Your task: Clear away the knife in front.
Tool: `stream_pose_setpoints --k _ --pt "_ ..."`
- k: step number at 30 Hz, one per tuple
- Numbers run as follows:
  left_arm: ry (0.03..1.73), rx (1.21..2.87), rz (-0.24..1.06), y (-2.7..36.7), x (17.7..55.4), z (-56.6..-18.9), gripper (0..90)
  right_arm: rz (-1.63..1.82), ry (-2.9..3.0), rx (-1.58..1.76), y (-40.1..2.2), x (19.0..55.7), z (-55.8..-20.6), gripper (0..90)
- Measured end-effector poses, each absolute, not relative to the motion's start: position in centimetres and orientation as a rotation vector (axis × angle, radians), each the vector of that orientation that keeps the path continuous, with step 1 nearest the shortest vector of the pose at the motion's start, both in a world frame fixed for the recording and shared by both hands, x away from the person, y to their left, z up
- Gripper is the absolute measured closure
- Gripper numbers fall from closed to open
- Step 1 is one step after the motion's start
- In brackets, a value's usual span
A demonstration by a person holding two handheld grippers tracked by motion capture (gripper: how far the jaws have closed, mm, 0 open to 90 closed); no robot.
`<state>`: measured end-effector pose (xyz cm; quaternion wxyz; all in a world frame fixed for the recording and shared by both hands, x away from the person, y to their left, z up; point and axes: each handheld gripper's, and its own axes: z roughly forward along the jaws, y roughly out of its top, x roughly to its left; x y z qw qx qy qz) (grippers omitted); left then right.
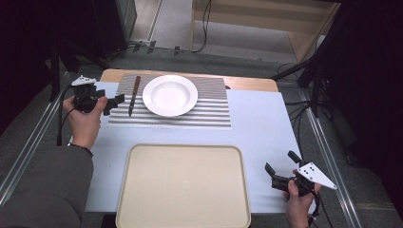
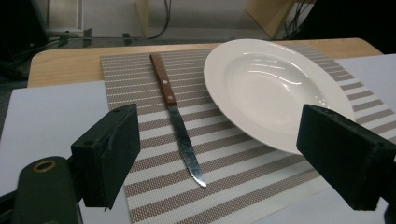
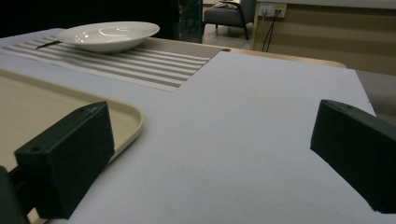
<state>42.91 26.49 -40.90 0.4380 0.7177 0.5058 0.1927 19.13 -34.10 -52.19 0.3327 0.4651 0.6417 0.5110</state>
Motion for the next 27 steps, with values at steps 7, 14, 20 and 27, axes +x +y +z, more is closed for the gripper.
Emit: stream_pose_setpoints --k 7,14,20,27 --pt "1.294 1.801 0.454 25.6 45.3 -41.2 14.6 1.339 1.677 1.211 -34.1 19.1 -52.2 0.0" --pt "1.351 1.857 0.449 24.5 47.5 -42.4 22.0 1.345 1.682 1.202 -34.1 19.1 -52.2 0.0" --pt "1.42 1.87 0.416 23.6 49.3 -43.2 25.4 1.345 1.689 1.195 -34.0 19.1 -52.2 0.0" --pt "1.539 1.882 0.358 23.0 51.5 -44.3 38.5 1.34 1.686 1.197 -34.0 19.1 -52.2 0.0"
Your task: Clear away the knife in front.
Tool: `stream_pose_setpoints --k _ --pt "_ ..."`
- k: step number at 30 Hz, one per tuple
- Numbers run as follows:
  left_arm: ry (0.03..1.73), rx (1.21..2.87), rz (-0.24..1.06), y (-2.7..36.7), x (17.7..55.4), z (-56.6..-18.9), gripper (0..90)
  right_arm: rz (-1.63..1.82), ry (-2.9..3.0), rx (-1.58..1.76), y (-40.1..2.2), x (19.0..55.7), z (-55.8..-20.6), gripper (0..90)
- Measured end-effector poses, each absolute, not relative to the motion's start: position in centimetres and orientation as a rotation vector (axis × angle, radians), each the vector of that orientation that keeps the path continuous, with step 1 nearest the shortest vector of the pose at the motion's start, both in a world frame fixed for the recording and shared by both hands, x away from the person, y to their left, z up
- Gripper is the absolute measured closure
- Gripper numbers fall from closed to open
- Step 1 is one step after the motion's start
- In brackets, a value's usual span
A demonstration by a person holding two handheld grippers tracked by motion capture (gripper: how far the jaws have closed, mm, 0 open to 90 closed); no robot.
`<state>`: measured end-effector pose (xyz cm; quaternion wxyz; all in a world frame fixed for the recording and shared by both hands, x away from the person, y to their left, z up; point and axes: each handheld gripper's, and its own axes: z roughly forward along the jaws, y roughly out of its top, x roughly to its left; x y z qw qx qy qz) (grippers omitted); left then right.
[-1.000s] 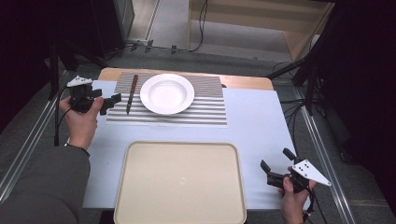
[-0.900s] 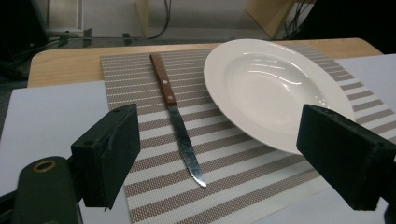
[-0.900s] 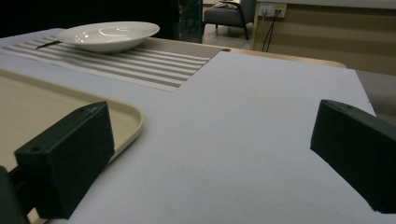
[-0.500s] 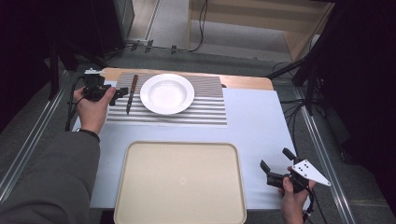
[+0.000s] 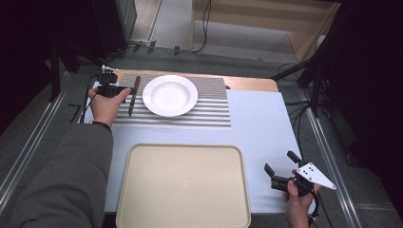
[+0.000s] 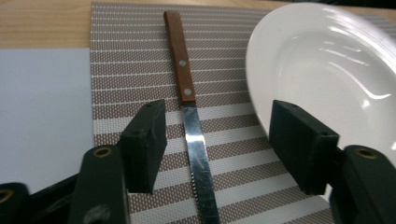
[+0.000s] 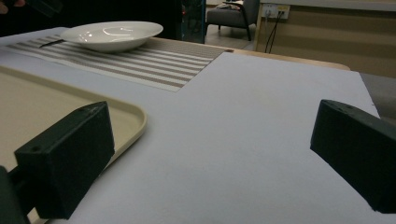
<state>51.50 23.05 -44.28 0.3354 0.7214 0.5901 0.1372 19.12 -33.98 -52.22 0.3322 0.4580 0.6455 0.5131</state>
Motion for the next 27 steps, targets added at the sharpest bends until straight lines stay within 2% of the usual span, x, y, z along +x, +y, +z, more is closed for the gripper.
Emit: stream_pose_setpoints --k 1,2,5,13,15,27 --pt "1.552 1.896 0.369 22.9 51.8 -44.4 38.5 1.34 1.686 1.197 -34.0 19.1 -52.2 0.0" --pt "1.568 1.897 0.374 22.9 52.3 -44.6 44.4 1.342 1.686 1.196 -34.0 19.1 -52.2 0.0" --pt "1.591 1.923 0.384 23.0 53.1 -45.1 53.0 1.341 1.686 1.197 -33.9 19.2 -52.2 0.0" --pt "1.601 1.938 0.365 22.7 54.6 -46.1 59.3 1.338 1.69 1.191 -33.9 19.3 -52.2 0.0" --pt "1.6 1.942 0.374 22.6 54.8 -46.4 64.2 1.335 1.692 1.19 -33.9 19.3 -52.2 0.0" --pt "1.604 1.92 0.381 21.8 55.5 -48.1 66.3 1.333 1.696 1.192 -33.8 19.3 -52.2 0.0"
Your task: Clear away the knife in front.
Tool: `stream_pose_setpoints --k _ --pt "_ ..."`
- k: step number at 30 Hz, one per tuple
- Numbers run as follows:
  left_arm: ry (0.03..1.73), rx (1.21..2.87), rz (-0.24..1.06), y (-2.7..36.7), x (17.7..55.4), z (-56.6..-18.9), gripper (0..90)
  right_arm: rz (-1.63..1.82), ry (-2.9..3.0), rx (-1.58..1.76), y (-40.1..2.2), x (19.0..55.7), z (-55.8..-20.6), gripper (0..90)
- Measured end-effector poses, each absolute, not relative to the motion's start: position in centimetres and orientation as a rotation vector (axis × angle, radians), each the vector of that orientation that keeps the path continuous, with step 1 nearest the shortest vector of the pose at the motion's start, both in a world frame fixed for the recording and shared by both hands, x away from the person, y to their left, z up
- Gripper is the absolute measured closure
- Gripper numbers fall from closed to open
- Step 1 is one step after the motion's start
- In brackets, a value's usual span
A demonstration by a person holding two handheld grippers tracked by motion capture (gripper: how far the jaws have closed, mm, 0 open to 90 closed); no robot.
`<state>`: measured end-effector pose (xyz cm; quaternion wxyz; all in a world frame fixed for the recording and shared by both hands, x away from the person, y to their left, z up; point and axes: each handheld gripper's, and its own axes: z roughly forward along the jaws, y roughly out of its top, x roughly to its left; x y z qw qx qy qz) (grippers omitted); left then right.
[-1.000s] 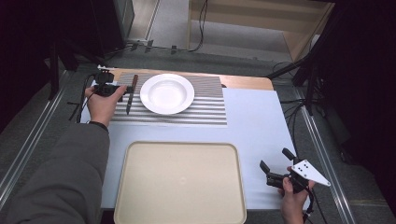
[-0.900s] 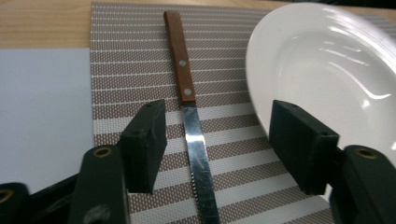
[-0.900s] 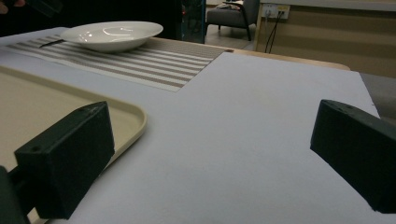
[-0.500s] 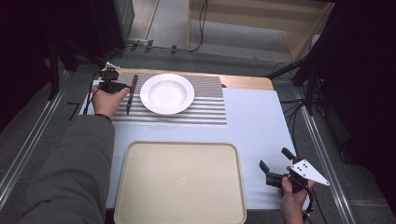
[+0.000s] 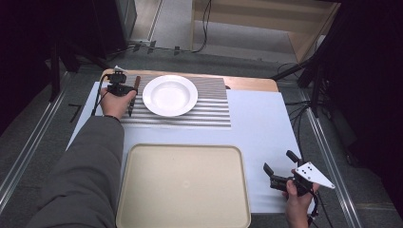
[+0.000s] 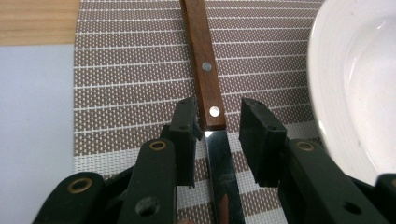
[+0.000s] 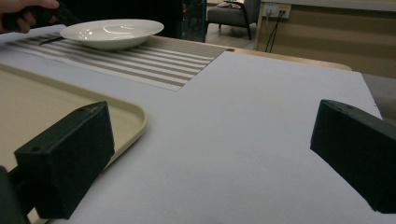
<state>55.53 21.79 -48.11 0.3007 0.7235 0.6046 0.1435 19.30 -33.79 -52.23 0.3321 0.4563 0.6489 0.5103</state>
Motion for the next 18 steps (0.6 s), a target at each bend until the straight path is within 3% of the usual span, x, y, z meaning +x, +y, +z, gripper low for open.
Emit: stream_pose_setpoints --k 8,18 --pt "1.615 1.924 0.43 21.0 55.9 -48.6 64.4 1.327 1.696 1.196 -33.8 19.3 -52.2 0.0" --pt "1.637 1.973 0.526 20.2 55.8 -48.6 76.1 1.314 1.701 1.196 -33.6 19.4 -52.2 0.0"
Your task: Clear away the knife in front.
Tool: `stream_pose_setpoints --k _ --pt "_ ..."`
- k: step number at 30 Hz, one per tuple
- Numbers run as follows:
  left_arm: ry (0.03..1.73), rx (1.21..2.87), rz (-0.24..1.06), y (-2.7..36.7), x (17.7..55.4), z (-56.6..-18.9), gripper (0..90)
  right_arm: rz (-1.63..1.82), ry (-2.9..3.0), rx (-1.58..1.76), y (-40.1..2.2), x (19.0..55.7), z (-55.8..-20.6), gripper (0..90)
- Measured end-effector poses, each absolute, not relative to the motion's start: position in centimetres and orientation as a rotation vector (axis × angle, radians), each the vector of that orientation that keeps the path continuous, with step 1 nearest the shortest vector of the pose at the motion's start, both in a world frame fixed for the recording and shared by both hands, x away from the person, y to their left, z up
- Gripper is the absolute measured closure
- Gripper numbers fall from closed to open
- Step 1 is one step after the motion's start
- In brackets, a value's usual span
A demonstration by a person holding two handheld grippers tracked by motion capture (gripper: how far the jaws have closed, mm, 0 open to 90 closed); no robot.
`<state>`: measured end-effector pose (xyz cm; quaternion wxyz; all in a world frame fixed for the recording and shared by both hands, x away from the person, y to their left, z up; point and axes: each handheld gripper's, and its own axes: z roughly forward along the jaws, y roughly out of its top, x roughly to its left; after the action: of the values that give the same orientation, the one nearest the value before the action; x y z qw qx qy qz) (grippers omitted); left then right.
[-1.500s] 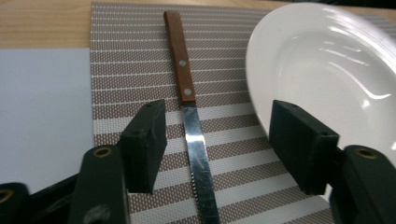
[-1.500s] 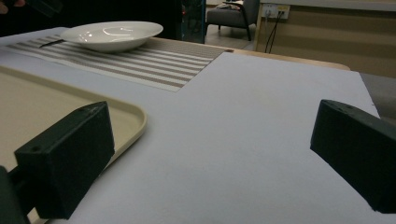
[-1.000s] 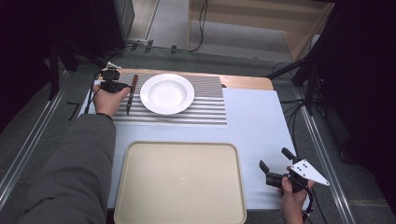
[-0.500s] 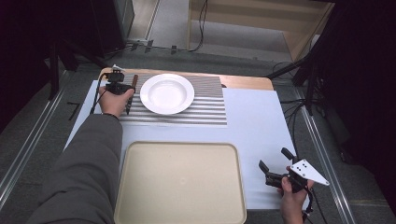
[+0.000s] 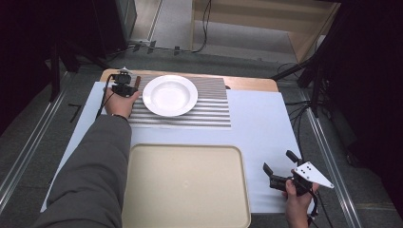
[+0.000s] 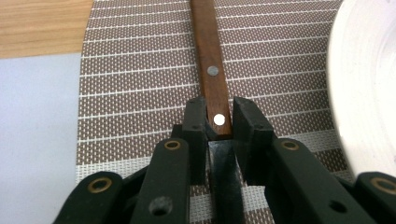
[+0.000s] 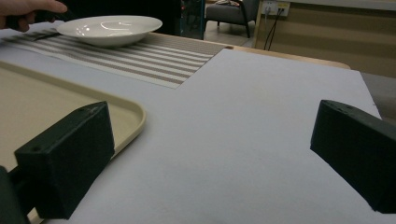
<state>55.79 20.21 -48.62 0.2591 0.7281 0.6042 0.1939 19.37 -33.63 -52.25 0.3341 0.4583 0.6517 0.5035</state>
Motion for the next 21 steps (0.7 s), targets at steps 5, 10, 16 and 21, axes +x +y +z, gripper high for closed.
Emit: stream_pose_setpoints --k 5,10,16,21 --pt "1.619 2.009 0.527 20.2 55.6 -48.4 76.8 1.309 1.705 1.193 -33.6 19.4 -52.3 0.0" --pt "1.603 2.021 0.53 20.2 55.4 -48.4 76.9 1.304 1.71 1.188 -33.6 19.4 -52.3 0.0" --pt "1.588 2.063 0.502 20.2 54.9 -48.0 77.0 1.302 1.712 1.187 -33.5 19.5 -52.3 0.0" --pt "1.578 2.055 0.487 20.5 54.4 -47.5 77.1 1.303 1.714 1.184 -33.5 19.5 -52.3 0.0"
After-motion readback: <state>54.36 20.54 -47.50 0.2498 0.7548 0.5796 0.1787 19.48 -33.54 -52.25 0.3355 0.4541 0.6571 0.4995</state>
